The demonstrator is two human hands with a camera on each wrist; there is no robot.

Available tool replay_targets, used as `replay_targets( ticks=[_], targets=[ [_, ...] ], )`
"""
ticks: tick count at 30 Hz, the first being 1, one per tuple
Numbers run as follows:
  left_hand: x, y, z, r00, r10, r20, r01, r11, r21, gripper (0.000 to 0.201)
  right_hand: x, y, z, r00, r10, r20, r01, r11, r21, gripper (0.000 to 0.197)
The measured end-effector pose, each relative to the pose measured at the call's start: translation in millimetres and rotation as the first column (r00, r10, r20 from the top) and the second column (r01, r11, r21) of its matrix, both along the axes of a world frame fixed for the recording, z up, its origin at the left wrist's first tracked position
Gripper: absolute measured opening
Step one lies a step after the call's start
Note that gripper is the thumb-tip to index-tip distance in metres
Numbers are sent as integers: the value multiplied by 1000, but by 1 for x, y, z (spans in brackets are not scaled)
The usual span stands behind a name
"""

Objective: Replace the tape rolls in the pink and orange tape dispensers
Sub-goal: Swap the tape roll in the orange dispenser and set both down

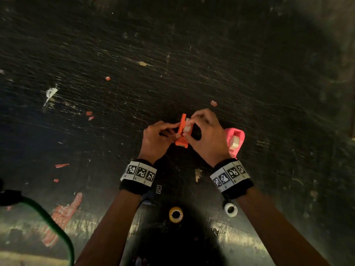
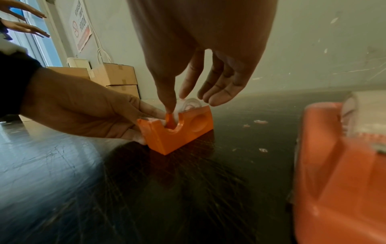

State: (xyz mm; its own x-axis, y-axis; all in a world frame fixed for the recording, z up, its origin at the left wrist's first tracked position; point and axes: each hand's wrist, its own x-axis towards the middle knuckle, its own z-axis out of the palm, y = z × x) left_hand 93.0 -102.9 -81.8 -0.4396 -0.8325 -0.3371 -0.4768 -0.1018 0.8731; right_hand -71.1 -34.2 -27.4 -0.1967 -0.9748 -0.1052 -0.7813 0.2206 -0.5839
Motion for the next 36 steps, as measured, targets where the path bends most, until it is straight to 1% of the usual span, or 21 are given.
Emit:
replay_targets(
  ticks=[3, 6, 10, 15, 24, 28, 33, 36],
  targets=[
    [0, -1, 2, 1000, 9, -11, -9, 1000, 5, 40, 1, -1, -1, 999, -15, 40, 17, 999, -36, 11],
    [-1, -1, 3, 1000, 15, -8, -15, 1000, 13, 41, -4, -2, -1, 997, -13, 76, 19, 997, -76, 7],
    [-1, -1, 4, 1000, 9, -3, -9, 1000, 1, 39, -9, -4, 6, 998, -11, 61, 15, 997, -71, 1],
    [-4, 0, 7, 1000, 15, 22, -14, 1000, -9, 36, -1, 5, 13, 1000, 11, 5, -11, 1000, -24, 6],
    [-5, 0, 14, 995, -15, 96, 20, 999, -50, 36, 22, 27, 17, 1000, -19, -9, 20, 999, 42, 7],
    [-6, 3, 15, 993, -6, 117, 15, 997, -78, 30, 30, 34, 15, 999, -34, -14, 35, 999, 31, 5],
    [-6, 5, 15, 994, 20, 104, -9, 995, -101, 29, 36, 39, 1, 998, -60, -8, 60, 998, 36, 5],
    [-7, 5, 13, 995, 17, 98, -7, 995, -103, 30, 38, 41, -2, 997, -75, -28, 76, 997, 13, 7]
  ],
)
